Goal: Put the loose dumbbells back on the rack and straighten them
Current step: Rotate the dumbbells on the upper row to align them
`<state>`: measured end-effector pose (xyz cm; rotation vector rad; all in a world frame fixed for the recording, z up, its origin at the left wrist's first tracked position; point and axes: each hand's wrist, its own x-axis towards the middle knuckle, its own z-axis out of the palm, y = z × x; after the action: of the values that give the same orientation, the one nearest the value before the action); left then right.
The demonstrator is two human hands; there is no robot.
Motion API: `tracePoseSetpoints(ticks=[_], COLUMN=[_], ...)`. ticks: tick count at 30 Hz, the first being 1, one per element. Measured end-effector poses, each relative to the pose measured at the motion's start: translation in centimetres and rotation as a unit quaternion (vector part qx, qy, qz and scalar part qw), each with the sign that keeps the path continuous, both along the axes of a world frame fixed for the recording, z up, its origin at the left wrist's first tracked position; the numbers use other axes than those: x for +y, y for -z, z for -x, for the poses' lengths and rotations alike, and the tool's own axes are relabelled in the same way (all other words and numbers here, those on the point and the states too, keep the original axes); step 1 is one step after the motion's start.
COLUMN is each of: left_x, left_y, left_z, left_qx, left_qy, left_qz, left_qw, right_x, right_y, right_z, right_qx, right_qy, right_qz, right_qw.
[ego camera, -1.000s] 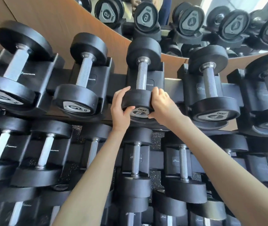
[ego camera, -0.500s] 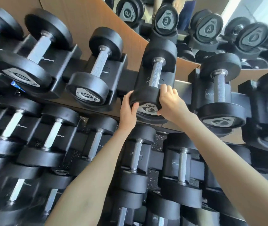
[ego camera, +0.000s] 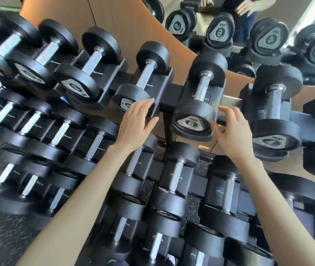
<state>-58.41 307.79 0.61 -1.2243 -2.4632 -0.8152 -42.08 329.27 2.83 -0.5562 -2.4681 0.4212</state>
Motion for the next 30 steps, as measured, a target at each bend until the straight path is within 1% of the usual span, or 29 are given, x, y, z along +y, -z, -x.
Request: tracePoseSetpoints(ticks=[2,4,6,8,10,12,15,18,21,24,26,28,30], left_x=[-0.1,-0.3,-0.5,-0.2,1.2,3.6,7.1,9.1,9.6,9.7,9.6,9.5,9.4], left_y=[-0.9,-0.9,-0.1,0.8,1.1,1.3,1.8,2.5,3.3,3.9,4.3,5.0,5.5], left_z=[-0.2,-0.9,-1.4,-1.3,-0.6,0.4,1.3,1.7,2.1,2.6,3.0,3.4,3.6], left_qx=[0.028,0.065,0.080,0.069,0.050,0.013,-0.069,-0.161,-0.210,-0.241,-0.277,-0.320,-0.343], left_qy=[0.004,0.032,0.065,0.081,0.092,0.113,0.158,0.161,0.141,0.152,0.154,0.151,0.147], left_qz=[0.020,0.041,0.052,0.057,0.066,0.080,0.099,0.048,-0.003,-0.023,-0.035,-0.050,-0.061], left_qw=[0.999,0.997,0.993,0.993,0.992,0.990,0.980,0.973,0.967,0.958,0.948,0.934,0.926], right_x=[0.0,-0.3,-0.8,-1.1,-0.5,0.4,1.9,3.0,3.4,3.3,3.2,2.9,2.6], right_y=[-0.2,0.2,1.2,2.4,3.1,3.7,3.6,3.1,2.5,1.4,0.5,-0.2,-0.6], right_z=[-0.3,-1.0,-1.6,-1.7,-0.9,0.5,2.6,3.6,3.8,4.0,4.3,4.7,4.9], right_qx=[-0.010,-0.025,-0.035,-0.046,-0.064,-0.090,-0.139,-0.175,-0.205,-0.242,-0.268,-0.285,-0.290], right_qy=[0.001,-0.017,-0.040,-0.047,-0.035,-0.024,-0.014,-0.021,-0.020,-0.008,-0.007,-0.008,-0.006], right_qz=[0.001,-0.021,-0.031,-0.007,0.046,0.088,0.132,0.156,0.127,0.078,0.044,0.010,-0.012], right_qw=[1.000,0.999,0.998,0.998,0.996,0.992,0.981,0.972,0.970,0.967,0.962,0.958,0.957])
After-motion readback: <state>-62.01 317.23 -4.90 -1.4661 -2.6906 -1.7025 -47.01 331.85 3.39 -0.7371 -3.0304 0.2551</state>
